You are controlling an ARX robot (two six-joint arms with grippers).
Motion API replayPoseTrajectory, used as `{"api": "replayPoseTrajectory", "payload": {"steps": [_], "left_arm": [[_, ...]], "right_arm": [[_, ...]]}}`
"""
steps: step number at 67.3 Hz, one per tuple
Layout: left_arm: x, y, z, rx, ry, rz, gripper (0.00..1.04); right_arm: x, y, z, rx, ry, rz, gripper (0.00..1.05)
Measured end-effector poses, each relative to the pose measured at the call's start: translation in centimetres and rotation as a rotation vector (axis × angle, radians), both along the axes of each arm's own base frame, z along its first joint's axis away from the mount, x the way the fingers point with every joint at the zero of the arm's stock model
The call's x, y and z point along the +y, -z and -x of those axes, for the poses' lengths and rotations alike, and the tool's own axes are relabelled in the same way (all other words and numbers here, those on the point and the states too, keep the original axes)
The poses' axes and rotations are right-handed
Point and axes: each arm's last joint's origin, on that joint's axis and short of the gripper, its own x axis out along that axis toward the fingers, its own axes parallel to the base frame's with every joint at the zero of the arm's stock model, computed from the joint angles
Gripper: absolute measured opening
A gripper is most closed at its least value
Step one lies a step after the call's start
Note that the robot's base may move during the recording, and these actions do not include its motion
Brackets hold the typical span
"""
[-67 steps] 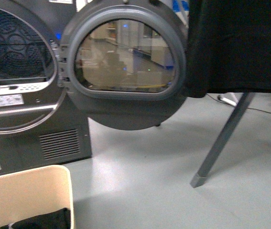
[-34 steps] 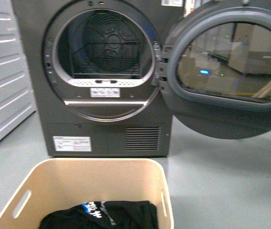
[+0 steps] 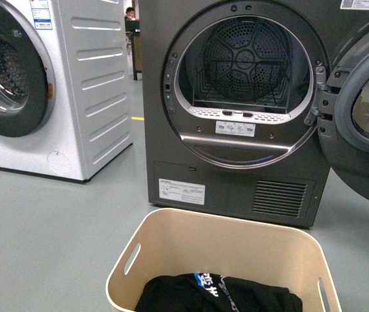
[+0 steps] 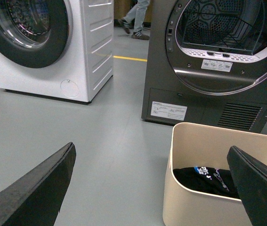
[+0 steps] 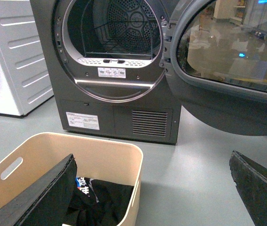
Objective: Move hamper under clothes hanger
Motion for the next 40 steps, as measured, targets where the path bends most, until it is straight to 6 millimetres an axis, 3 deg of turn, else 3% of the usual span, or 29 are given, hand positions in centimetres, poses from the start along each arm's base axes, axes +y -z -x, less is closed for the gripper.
{"api": "replayPoseTrajectory", "payload": {"steps": [6,12,16,19,23,32,40], "left_arm": [[0.9,-1.2,-2.0,0.206,0.015,0.045,0.98],[1.9,-4.5,-7.2,0.224,0.026,0.06,0.98],[2.2,-5.1,-11.0,0.267,0.051,0.068,0.98],[2.4,-4.4,-14.1,0.339,0.067,0.072,0.98],[2.2,-3.2,-16.8,0.416,0.105,0.083,0.98],[1.1,0.1,-23.6,0.577,0.216,0.078,0.98],[0.5,2.0,-27.0,0.62,0.222,0.063,0.98]], "right_arm": [[0.0,-0.1,-0.2,0.059,-0.083,-0.008,0.97],[0.2,-2.1,-2.7,0.138,-0.225,-0.023,0.97],[0.5,-3.5,-5.4,0.163,-0.248,-0.02,0.97],[0.8,-3.9,-8.0,0.213,-0.252,-0.024,0.97],[1.1,-3.3,-10.6,0.301,-0.248,-0.029,0.97],[2.8,-0.2,-17.5,0.546,-0.23,-0.031,0.97],[3.7,1.7,-20.9,0.648,-0.196,-0.031,0.97]]}}
